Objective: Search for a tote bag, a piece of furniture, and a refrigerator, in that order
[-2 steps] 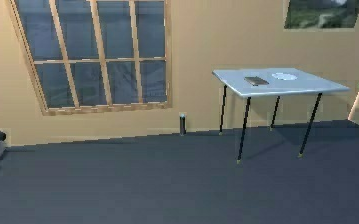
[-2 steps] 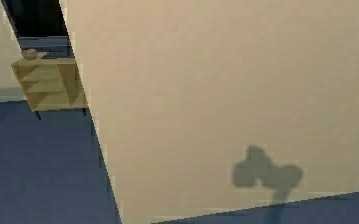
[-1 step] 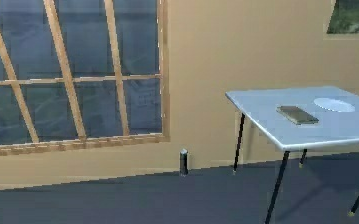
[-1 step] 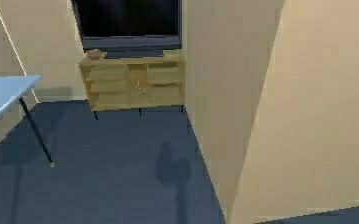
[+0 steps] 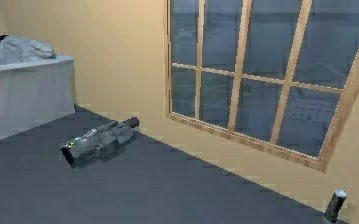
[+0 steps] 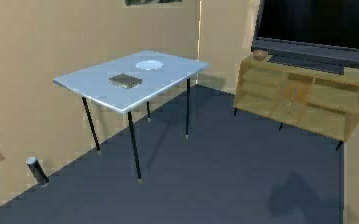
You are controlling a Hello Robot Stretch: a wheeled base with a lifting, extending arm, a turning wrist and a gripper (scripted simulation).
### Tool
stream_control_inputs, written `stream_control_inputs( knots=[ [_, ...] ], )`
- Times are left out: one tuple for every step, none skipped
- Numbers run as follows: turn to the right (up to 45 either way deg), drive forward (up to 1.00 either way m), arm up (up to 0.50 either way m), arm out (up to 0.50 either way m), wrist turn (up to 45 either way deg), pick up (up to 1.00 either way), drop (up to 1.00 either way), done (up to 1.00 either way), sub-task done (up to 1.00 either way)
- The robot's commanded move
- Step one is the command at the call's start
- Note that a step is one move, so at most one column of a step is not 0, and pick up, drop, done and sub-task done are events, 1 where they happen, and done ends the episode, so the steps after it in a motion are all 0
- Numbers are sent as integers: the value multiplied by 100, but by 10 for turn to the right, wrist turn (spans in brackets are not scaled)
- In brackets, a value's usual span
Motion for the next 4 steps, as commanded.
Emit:
stream_control_inputs(
  knots=[
    [-90, 0, 0, 0, 0, 0, 0, 0, 0],
    [0, 55, 0, 0, 0, 0, 0, 0, 0],
    [-450, 0, 0, 0, 0, 0, 0, 0, 0],
    [-60, 0, 0, 0, 0, 0, 0, 0, 0]
  ],
)
